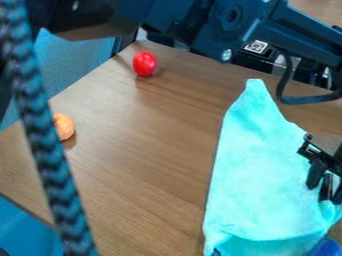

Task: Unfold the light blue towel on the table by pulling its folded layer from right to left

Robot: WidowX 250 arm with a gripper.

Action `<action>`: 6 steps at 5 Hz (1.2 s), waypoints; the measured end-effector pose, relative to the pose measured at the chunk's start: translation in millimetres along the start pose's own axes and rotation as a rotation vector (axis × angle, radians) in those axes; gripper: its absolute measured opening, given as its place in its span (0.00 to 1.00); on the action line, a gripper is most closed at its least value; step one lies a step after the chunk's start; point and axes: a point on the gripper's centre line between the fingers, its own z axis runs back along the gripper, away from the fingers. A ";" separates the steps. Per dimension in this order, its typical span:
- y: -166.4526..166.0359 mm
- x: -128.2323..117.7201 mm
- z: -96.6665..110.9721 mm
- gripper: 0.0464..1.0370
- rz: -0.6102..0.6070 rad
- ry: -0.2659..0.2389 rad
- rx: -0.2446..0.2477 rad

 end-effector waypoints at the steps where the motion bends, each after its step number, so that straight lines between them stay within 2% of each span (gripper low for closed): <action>1: 0.1 -1.1 -1.0 0.15 -0.006 0.003 0.000; 2: -0.5 -3.5 -1.4 0.03 -0.009 0.010 -0.008; 3: -1.0 -8.0 3.2 0.01 -0.018 0.003 -0.032; 5: 41.9 -13.6 56.1 0.01 0.059 -0.106 -0.134; 6: 73.3 -24.8 58.6 0.01 0.099 -0.107 -0.162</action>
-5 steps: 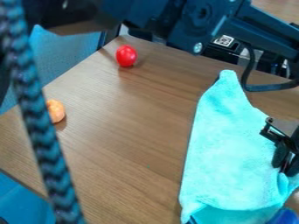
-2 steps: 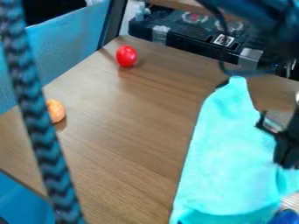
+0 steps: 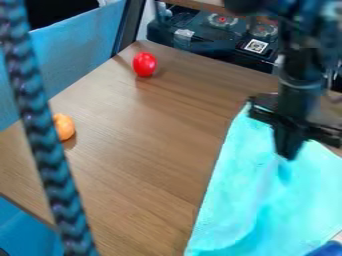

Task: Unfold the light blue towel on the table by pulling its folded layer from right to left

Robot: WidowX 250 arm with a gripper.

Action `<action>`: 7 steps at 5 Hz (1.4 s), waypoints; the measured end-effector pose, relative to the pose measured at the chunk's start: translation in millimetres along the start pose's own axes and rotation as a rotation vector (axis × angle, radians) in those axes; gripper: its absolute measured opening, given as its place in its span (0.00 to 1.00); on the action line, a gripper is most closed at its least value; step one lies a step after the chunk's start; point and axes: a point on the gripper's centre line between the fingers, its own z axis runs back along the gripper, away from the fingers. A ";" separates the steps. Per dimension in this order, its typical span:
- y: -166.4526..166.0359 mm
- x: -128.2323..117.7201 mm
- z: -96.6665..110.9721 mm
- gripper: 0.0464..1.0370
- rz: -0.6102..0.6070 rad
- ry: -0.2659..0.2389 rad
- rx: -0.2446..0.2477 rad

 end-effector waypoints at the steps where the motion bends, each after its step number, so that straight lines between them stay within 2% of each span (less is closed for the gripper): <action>1: 40.2 -12.7 -7.6 0.01 0.034 0.031 0.012; 2: 79.0 -31.6 -20.6 0.01 0.057 0.063 0.060; 3: 109.2 -43.7 -20.7 0.01 0.084 0.064 0.093; 4: 133.1 -50.2 -11.3 0.01 0.113 0.032 0.113; 5: 157.4 -58.3 7.4 0.01 0.136 -0.012 0.106; 6: 175.9 -65.0 19.8 0.01 0.153 -0.035 0.110; 7: 189.0 -71.3 16.7 0.01 0.126 -0.023 0.154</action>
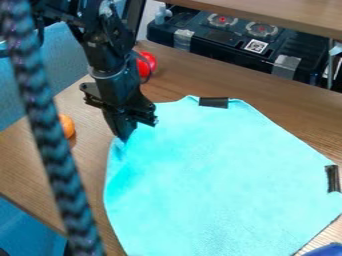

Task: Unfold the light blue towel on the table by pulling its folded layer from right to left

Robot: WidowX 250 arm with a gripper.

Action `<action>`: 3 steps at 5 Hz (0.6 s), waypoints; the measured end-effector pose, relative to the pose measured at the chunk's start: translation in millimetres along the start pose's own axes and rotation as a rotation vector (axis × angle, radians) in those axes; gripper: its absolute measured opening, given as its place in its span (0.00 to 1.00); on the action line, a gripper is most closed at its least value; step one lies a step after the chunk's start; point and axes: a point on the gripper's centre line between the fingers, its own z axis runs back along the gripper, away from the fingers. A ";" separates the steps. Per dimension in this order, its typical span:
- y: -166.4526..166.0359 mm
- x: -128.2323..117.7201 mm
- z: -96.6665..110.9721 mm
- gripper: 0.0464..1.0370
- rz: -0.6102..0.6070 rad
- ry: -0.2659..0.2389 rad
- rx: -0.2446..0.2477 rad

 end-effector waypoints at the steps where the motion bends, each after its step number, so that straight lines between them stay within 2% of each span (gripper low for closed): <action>1: 10.6 -3.9 -8.1 0.01 -0.040 0.033 0.060; 2: 19.5 1.3 -9.8 0.03 -0.083 0.062 0.110; 3: 22.0 4.6 -12.0 0.17 -0.108 0.107 0.117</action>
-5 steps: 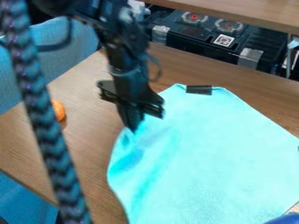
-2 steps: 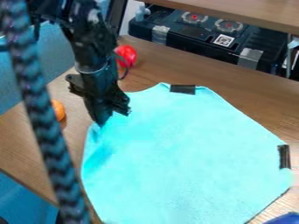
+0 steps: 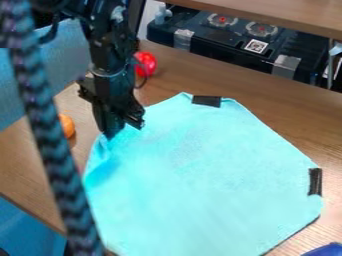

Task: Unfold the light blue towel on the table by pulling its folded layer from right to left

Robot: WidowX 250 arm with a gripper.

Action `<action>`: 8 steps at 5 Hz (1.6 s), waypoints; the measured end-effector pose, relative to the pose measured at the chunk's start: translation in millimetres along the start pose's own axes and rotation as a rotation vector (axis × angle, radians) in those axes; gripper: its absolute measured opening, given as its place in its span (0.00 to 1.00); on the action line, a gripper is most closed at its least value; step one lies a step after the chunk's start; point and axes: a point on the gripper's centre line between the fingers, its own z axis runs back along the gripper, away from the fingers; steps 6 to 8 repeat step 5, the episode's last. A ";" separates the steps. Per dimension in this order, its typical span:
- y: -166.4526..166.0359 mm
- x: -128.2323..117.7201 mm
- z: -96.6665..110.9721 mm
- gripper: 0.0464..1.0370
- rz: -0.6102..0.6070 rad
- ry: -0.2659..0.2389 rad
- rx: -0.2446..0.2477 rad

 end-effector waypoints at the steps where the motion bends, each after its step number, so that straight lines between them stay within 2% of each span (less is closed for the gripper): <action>1: 3.4 -5.4 -0.5 0.43 0.008 0.029 -0.014; 2: 11.8 -7.5 4.2 0.73 0.027 0.046 -0.021; 3: 30.3 -7.7 25.8 0.95 0.104 -0.005 -0.023; 4: 17.2 -8.3 37.5 0.96 0.080 -0.020 -0.121; 5: -15.8 1.3 61.4 0.96 -0.010 -0.063 -0.214; 8: -15.8 1.3 61.4 0.96 -0.010 -0.063 -0.214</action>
